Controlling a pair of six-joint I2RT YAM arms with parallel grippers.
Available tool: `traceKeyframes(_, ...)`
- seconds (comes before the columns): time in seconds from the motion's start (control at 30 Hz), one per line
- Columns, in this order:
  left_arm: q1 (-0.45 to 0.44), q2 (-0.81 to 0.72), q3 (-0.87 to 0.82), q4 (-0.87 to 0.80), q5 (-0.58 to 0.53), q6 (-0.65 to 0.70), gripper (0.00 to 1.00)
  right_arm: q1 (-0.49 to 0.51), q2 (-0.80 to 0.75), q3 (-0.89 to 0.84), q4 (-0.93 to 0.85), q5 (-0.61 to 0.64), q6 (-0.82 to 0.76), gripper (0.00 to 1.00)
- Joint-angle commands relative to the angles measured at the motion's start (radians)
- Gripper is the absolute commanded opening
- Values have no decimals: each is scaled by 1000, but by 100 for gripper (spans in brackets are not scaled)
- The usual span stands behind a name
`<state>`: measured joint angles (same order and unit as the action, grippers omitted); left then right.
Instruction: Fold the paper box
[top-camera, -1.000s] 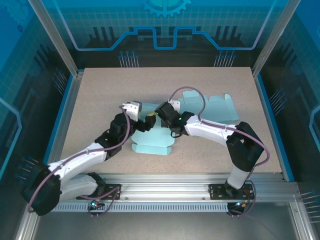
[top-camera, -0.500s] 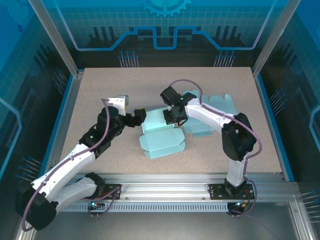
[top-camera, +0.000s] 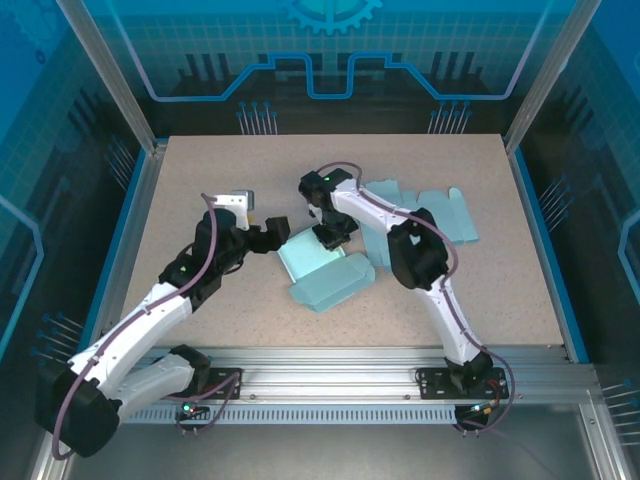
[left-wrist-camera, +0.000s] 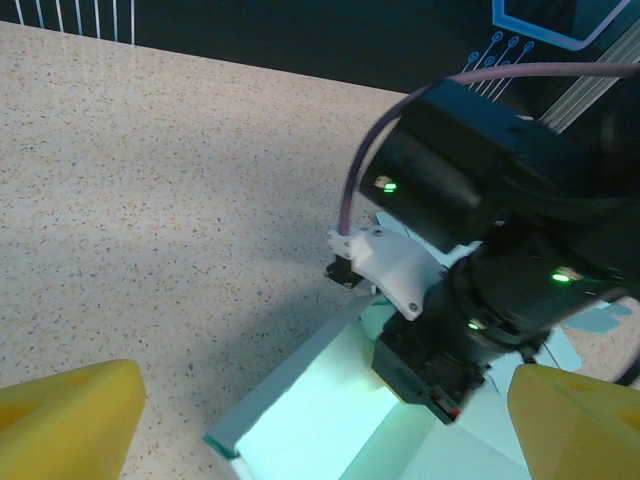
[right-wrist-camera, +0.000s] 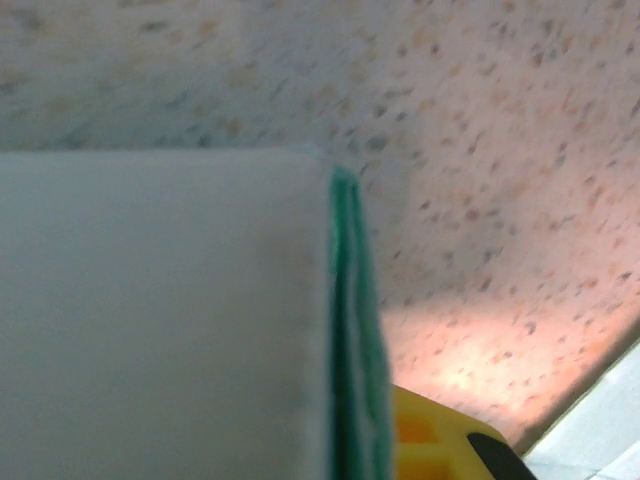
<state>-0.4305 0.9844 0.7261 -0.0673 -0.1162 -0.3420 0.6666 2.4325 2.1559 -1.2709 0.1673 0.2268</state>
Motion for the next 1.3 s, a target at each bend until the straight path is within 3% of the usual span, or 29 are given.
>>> traceKeyframes(0.0, 12, -15, 21, -1, 29, -10, 95, -2, 144, 152, -225, 169, -17, 0)
traceKeyframes(0.17, 15, -21, 18, 5, 19, -6, 95, 0, 331, 340, -326, 237, -9, 0)
traceKeyframes(0.43, 15, -7, 22, -11, -45, 8, 95, 5, 408, 357, -307, 254, -6, 0)
traceKeyframes(0.6, 26, 45, 17, -14, -53, -13, 94, 10, 325, 356, -265, 226, -28, 32)
traceKeyframes(0.77, 41, 100, 6, -8, -44, -36, 92, 11, 226, 348, -232, 215, -47, 53)
traceKeyframes(1.27, 143, 331, 31, -23, -36, -43, 73, 52, -152, 250, -58, 178, -86, 90)
